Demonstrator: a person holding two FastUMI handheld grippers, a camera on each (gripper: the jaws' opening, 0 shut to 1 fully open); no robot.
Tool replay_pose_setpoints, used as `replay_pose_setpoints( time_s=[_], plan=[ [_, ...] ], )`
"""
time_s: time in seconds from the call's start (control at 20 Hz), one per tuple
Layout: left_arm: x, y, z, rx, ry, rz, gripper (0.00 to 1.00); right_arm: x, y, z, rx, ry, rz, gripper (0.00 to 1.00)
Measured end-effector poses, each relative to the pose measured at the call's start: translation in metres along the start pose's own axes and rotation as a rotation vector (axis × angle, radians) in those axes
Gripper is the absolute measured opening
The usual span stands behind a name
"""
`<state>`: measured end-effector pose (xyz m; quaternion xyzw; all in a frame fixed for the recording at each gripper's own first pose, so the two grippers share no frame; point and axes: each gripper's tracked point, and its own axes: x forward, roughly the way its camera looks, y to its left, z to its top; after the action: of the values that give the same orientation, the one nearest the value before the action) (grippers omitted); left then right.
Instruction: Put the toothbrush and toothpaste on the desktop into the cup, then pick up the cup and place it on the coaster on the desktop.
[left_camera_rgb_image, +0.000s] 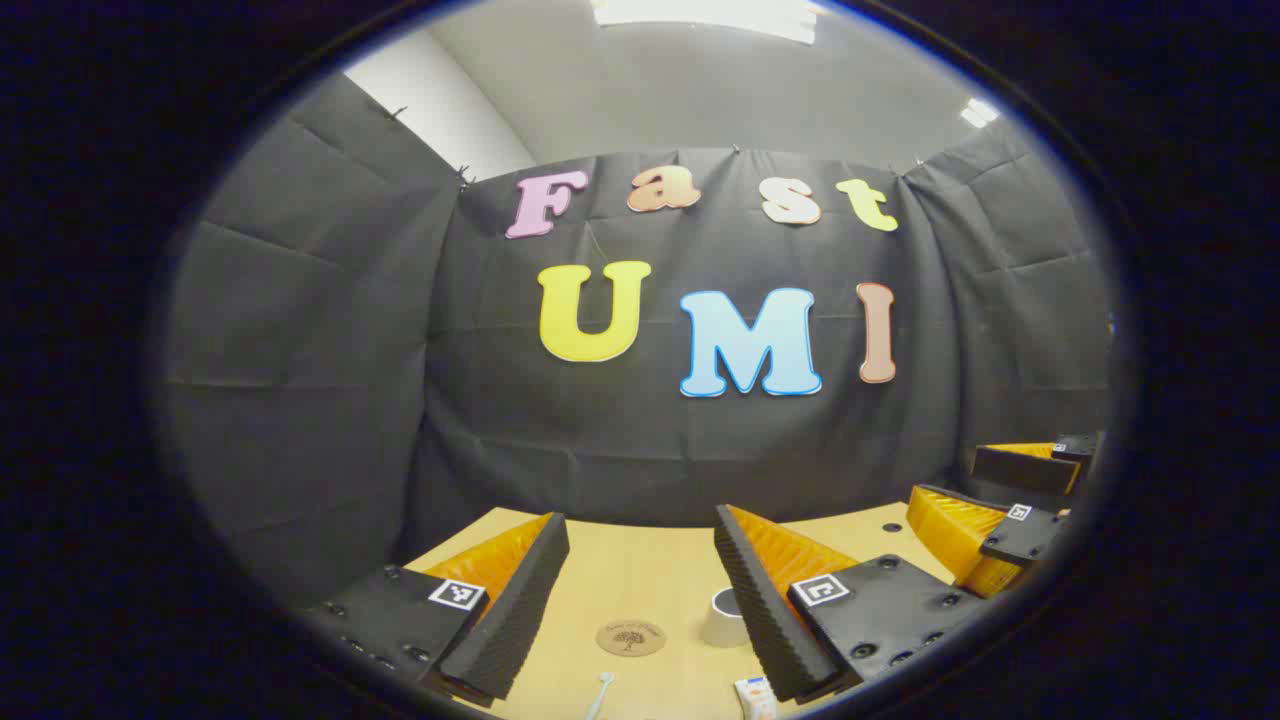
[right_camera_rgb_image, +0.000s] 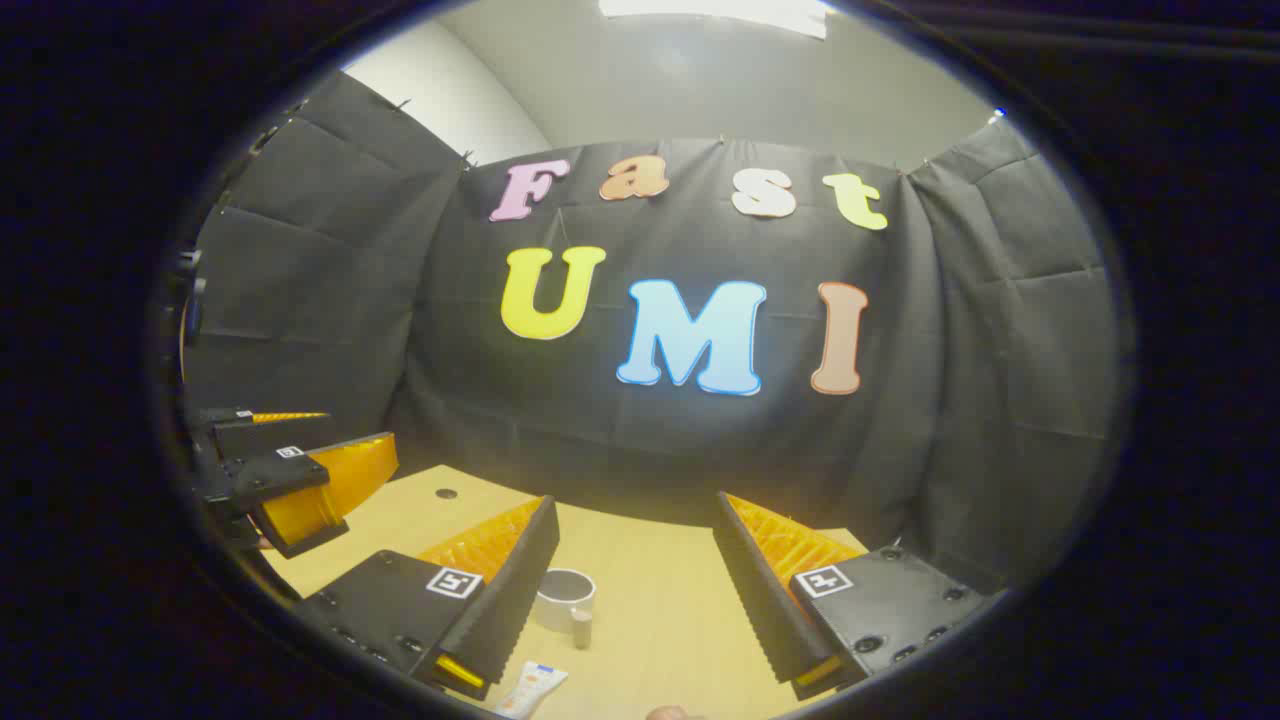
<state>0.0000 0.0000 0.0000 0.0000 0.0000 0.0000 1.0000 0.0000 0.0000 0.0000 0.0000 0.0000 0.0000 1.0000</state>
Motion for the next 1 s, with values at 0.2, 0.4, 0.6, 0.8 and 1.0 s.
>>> replay_pose_setpoints(
  time_s=[0.2,0.4,0.6,0.8,1.0],
  plan=[
    [0.011,0.019,0.009,0.011,-0.017,0.004,0.94,0.001,0.001,0.006,0.018,-0.014,-0.034,0.98],
    [0.019,0.021,0.005,0.008,0.003,-0.034,0.95,0.004,0.006,-0.004,0.021,0.029,-0.058,0.98],
    [0.027,0.026,-0.004,-0.007,0.031,-0.052,0.94,0.008,0.015,-0.011,0.016,0.069,-0.048,0.98],
    [0.036,0.035,-0.015,-0.013,0.064,-0.047,0.95,0.013,0.025,-0.024,0.027,0.138,-0.036,0.98],
    [0.041,0.037,-0.026,0.024,0.106,-0.067,0.95,0.014,0.035,-0.039,0.027,0.212,-0.022,0.98]
  ],
)
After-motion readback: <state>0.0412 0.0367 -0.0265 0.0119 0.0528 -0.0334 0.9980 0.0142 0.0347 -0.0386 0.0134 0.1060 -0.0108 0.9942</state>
